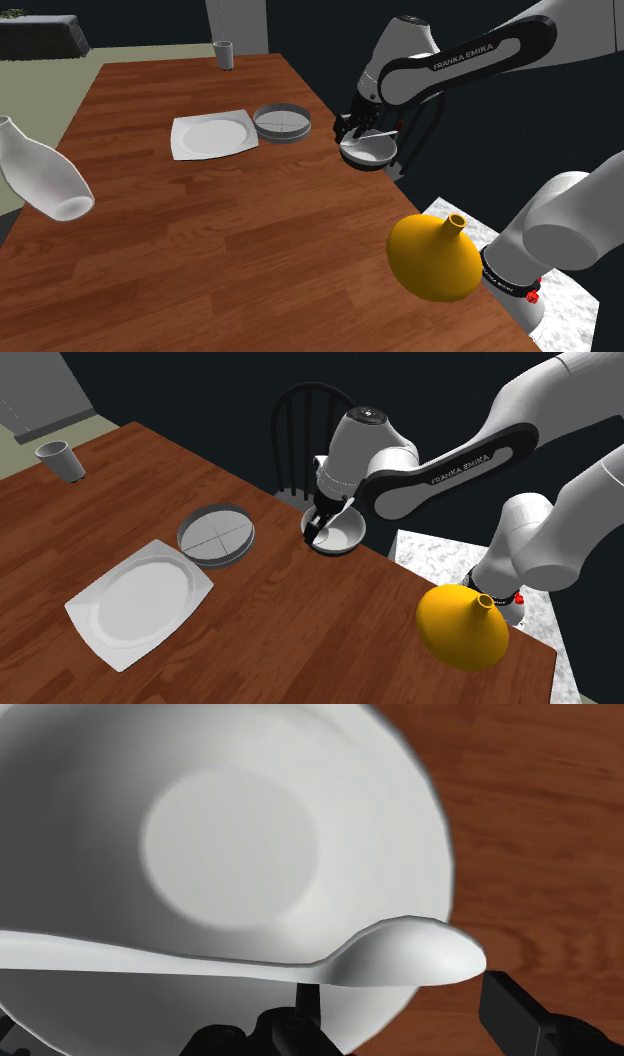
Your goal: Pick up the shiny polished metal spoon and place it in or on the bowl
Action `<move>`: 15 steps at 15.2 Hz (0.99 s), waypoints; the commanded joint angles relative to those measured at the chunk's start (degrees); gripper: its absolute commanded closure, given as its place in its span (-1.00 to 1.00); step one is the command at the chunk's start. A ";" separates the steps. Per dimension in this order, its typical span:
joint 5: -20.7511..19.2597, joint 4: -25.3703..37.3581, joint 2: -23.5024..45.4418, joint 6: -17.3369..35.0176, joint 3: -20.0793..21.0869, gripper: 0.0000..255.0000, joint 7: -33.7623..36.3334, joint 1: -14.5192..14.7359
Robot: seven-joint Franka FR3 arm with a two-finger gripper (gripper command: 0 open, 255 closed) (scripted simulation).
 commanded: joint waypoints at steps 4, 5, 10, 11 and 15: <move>0.01 -0.10 0.11 0.23 0.00 1.00 -0.03 0.00; 0.01 -0.10 0.11 0.23 0.00 1.00 -0.03 0.00; 0.01 -0.10 0.11 0.22 0.00 -1.00 -0.03 0.00; 0.01 -0.10 0.11 0.22 0.00 -1.00 -0.03 0.00; -0.07 1.50 -4.44 -5.94 -0.41 -1.00 -0.04 -0.12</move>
